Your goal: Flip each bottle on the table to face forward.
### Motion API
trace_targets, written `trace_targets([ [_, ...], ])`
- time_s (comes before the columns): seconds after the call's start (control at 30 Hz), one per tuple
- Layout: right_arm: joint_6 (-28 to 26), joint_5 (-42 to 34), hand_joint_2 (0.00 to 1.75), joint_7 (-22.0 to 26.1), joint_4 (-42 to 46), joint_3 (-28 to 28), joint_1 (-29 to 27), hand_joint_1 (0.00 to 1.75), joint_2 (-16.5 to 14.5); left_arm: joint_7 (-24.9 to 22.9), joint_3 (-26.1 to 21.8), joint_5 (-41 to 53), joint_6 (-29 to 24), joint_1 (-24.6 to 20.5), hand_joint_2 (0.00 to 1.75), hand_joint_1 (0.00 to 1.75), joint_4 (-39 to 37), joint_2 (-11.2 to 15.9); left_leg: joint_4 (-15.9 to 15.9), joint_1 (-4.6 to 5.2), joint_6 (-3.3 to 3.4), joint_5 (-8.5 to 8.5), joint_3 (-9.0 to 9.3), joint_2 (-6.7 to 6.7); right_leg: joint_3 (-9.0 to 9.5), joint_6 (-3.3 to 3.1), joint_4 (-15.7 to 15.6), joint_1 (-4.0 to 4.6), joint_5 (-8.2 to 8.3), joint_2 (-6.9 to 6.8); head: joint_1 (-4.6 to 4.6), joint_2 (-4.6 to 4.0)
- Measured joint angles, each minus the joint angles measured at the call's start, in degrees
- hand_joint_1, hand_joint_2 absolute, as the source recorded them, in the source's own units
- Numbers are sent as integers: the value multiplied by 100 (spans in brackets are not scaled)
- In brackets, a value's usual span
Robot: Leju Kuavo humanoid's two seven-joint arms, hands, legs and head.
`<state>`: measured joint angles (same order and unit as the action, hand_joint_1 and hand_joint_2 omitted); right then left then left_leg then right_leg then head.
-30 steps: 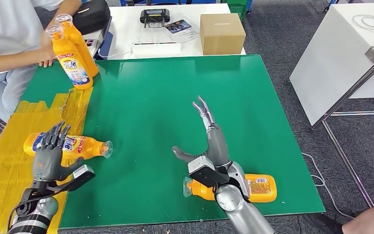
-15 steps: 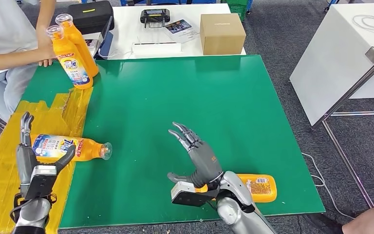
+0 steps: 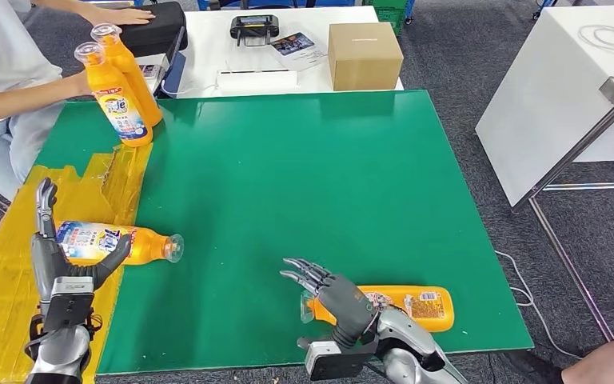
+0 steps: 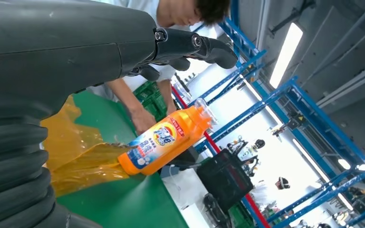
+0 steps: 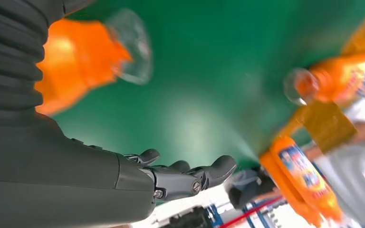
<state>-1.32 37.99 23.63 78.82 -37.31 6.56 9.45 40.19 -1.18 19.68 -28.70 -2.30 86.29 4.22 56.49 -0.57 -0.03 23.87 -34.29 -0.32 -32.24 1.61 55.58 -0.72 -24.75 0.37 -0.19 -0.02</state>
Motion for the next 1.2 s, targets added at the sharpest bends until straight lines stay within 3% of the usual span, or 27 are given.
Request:
trace_targets([
  [0.33,-342,429,175,-388,138,34,-263,0,565,0,98,-92,-96,16,175,0,-2,-4,0,1,1,1,-1,0,1,0,0,-1,0,0,0,0],
  [1.2,-626,1395,175,-1078,860,758,-981,0,1174,0,90,-190,-3,240,175,0,31,-28,0,3,2,2,-2,0,2,1,-1,-3,0,0,-1,0],
])
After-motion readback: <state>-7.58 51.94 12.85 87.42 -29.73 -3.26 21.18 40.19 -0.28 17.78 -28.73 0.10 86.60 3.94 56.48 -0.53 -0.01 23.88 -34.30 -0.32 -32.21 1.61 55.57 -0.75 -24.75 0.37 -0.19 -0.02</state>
